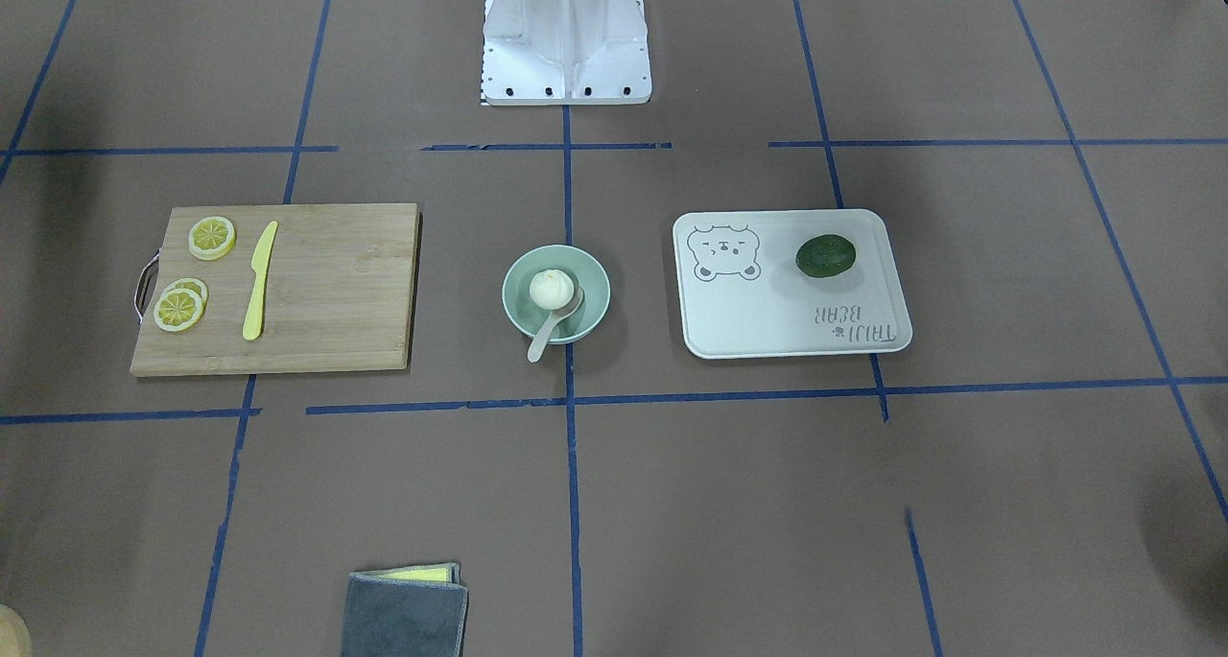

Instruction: Put spoon and bun in bowl

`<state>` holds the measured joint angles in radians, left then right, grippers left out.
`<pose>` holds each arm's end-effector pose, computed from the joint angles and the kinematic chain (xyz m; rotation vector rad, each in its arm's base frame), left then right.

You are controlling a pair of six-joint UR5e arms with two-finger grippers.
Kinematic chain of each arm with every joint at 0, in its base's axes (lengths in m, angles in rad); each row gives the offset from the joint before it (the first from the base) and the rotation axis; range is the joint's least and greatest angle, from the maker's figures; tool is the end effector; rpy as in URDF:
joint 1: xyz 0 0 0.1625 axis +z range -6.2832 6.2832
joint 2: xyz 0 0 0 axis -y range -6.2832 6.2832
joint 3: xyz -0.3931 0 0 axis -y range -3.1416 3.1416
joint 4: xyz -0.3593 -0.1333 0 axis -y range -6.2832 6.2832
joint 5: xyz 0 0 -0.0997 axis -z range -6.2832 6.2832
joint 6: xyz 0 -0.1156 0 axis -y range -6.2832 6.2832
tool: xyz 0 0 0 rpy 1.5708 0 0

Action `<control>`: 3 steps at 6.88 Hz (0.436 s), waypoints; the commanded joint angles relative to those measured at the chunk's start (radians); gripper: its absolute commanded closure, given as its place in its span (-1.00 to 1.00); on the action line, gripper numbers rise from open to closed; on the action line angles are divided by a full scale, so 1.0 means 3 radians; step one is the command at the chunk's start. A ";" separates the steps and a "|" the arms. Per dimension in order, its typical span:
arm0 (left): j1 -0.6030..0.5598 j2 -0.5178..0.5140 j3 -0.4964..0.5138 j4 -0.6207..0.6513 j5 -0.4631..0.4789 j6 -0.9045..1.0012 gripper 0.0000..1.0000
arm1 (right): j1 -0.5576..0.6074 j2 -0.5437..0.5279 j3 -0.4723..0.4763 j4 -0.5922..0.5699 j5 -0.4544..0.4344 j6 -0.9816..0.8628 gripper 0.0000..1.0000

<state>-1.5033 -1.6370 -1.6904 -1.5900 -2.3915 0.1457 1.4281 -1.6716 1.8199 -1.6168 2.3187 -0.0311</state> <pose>-0.0154 -0.4949 0.5452 0.2259 0.8123 0.2846 -0.0061 -0.4271 0.5746 0.0558 -0.7528 -0.2037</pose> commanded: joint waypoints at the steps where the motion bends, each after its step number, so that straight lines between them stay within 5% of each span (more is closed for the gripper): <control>1: 0.0000 -0.0009 -0.0016 -0.0003 0.0000 0.0000 -1.00 | 0.0000 -0.0006 -0.0002 0.0000 0.0007 0.0001 -1.00; 3: 0.0000 -0.0015 -0.0021 -0.0003 0.0000 0.0005 -1.00 | 0.0000 -0.0007 -0.0032 0.0005 0.0007 0.0001 -1.00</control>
<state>-1.5033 -1.6406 -1.6947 -1.5907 -2.3915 0.1461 1.4282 -1.6734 1.8158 -1.6164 2.3207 -0.0308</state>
